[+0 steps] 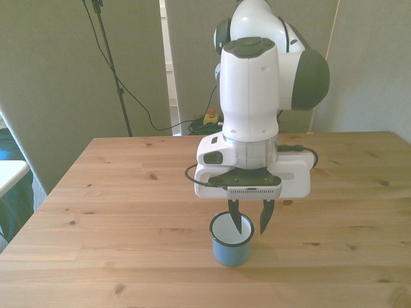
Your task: Flip the mug upright
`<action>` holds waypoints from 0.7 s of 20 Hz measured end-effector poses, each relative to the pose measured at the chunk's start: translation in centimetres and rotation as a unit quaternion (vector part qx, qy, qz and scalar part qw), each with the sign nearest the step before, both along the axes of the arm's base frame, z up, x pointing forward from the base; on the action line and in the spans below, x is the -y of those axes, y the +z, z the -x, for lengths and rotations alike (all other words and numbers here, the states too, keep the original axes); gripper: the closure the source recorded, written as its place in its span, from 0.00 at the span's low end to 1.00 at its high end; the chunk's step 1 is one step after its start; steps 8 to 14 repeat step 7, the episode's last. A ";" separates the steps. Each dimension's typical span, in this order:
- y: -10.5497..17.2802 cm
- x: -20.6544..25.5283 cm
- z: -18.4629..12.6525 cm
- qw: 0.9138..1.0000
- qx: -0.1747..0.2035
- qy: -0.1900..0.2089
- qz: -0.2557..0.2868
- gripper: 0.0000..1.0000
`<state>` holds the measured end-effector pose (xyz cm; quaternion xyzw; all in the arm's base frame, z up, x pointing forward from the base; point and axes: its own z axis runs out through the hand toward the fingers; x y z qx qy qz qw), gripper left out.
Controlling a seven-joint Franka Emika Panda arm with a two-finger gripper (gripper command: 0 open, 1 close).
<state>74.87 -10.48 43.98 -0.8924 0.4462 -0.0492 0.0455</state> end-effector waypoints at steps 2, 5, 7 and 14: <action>1.6 0.0 0.8 1.000 0.006 0.002 -0.003 0.00; 3.8 -0.1 2.6 1.000 0.016 0.009 -0.007 0.00; 4.9 -0.1 4.0 1.000 0.024 0.014 -0.008 0.00; 4.9 -0.1 4.0 1.000 0.024 0.014 -0.008 0.00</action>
